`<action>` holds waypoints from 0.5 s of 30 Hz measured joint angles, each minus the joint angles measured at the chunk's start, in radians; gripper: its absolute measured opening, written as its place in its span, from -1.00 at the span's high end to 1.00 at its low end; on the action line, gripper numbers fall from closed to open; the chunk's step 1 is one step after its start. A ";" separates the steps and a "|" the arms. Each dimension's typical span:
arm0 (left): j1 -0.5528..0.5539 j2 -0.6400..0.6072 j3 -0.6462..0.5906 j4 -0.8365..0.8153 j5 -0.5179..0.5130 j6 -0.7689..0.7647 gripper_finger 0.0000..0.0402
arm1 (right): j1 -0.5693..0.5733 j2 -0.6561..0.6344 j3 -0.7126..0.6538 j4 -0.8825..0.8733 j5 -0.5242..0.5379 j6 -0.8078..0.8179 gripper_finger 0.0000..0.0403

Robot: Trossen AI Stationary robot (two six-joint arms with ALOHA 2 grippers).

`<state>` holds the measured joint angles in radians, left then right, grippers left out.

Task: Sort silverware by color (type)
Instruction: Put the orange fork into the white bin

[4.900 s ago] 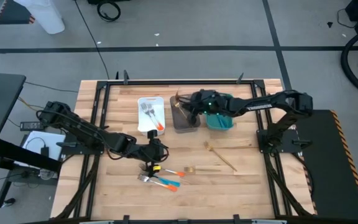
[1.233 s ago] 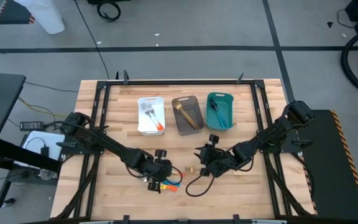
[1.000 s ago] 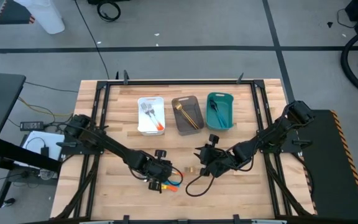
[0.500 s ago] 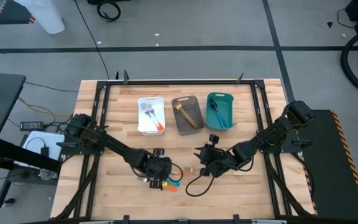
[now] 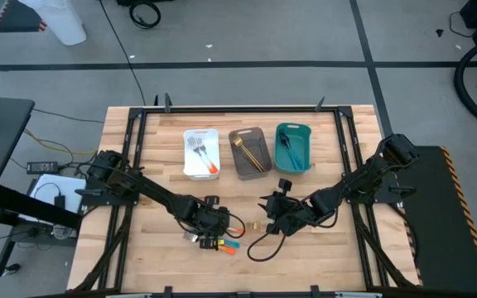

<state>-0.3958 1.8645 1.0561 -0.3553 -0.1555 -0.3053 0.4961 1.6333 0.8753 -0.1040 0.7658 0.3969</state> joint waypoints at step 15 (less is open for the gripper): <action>-0.011 0.000 0.000 -0.017 -0.008 0.096 0.91 | 0.000 0.000 0.000 -0.002 0.000 0.000 0.45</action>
<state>-0.4064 1.8645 1.0561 -0.3727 -0.1635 -0.2090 0.4961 1.6333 0.8753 -0.1055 0.7658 0.3969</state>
